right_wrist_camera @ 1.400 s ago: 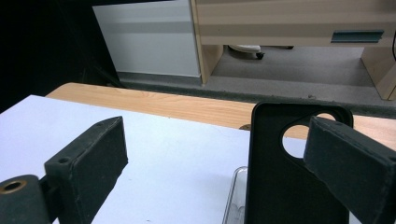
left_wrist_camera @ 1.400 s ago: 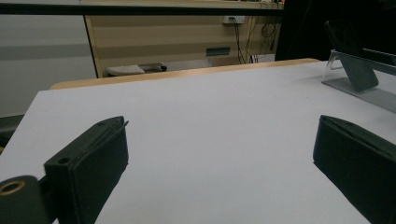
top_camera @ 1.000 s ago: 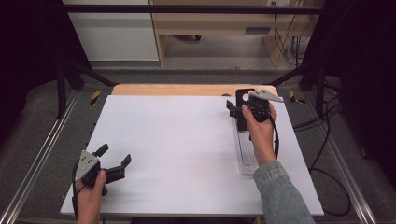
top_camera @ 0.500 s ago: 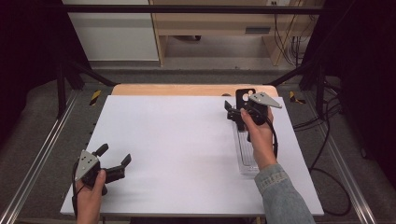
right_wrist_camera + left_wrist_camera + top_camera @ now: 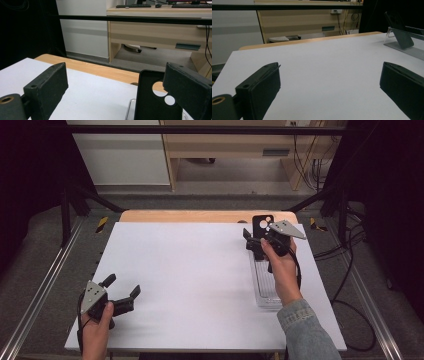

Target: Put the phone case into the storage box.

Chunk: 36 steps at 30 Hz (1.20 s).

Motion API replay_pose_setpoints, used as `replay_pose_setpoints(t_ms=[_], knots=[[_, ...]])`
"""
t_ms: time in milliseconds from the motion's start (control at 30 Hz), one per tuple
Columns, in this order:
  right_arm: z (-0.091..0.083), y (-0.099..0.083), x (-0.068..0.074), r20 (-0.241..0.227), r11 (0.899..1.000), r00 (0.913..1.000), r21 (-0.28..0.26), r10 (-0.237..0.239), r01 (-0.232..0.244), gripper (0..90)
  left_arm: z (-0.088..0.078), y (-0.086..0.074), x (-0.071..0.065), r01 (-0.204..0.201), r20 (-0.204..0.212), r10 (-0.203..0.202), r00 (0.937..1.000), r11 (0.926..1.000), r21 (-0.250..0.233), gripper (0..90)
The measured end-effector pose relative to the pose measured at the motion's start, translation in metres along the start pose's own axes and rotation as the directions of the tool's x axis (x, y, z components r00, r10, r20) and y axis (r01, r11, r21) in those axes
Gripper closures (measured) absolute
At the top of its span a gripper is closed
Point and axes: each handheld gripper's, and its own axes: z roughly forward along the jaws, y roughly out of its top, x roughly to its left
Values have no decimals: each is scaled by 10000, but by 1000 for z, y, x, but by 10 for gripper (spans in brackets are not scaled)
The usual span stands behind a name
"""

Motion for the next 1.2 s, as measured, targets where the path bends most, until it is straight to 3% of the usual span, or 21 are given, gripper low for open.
replay_pose_setpoints(t_ms=[667,1200], knots=[[-18,7,0,-227,9992,9993,-248,-311,306,39,-1,0,-2,-112,67,112,9999,9999,32,28],[-38,14,-2,-392,9979,9989,-593,-266,242,21,-9,1,1,-102,90,102,9999,9999,29,26]])
